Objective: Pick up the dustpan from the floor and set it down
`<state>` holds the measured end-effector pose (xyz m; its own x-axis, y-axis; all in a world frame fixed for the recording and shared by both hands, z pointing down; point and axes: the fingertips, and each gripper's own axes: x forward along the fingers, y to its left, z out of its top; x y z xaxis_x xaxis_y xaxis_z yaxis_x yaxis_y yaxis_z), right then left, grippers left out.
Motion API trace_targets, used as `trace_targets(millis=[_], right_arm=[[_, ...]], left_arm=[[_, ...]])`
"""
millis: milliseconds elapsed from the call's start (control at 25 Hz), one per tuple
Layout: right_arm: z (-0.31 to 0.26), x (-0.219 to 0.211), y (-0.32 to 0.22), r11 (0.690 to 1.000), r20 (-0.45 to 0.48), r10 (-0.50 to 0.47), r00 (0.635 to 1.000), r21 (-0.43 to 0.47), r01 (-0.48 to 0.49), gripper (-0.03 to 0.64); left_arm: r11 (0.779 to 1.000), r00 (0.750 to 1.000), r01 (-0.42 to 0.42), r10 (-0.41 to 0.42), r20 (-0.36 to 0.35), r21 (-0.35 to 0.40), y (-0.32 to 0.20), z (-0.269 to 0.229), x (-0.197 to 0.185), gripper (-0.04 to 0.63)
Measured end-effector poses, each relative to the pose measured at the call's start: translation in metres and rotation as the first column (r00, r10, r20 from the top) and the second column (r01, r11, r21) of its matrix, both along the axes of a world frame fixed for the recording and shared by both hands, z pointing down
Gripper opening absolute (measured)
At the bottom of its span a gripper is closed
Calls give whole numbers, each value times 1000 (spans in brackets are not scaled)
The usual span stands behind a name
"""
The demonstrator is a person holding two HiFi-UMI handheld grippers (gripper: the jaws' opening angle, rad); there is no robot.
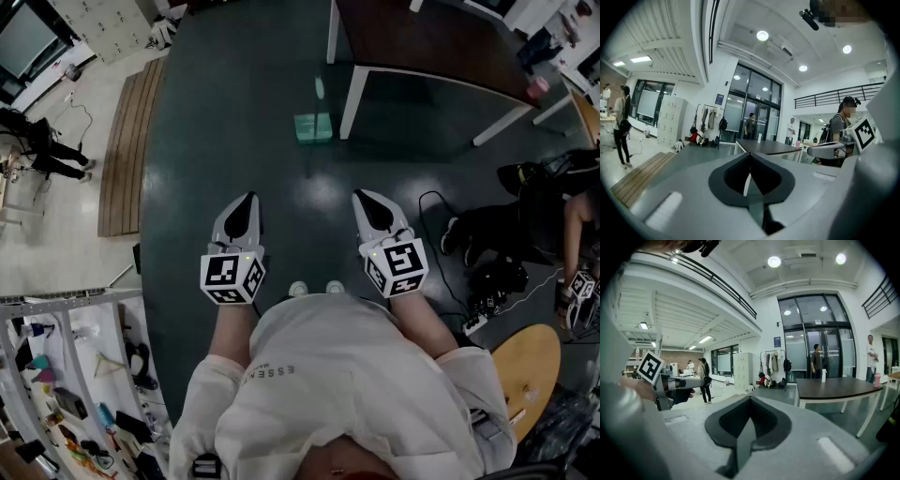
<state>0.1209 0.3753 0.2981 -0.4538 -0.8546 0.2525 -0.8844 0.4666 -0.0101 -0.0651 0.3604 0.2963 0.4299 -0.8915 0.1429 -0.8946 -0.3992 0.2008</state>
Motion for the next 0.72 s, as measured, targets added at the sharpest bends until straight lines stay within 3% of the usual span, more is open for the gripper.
trace_targets(millis=[480, 720], right_arm=[[0, 2, 4, 1000, -22, 16, 1000, 25, -16, -8], [10, 3, 1, 998, -16, 53, 998, -15, -53, -8]], left_arm=[[1000, 1000, -20, 20, 14, 3, 1, 3, 7, 15], [1000, 1000, -27, 27, 1, -13, 5, 12, 1, 15]])
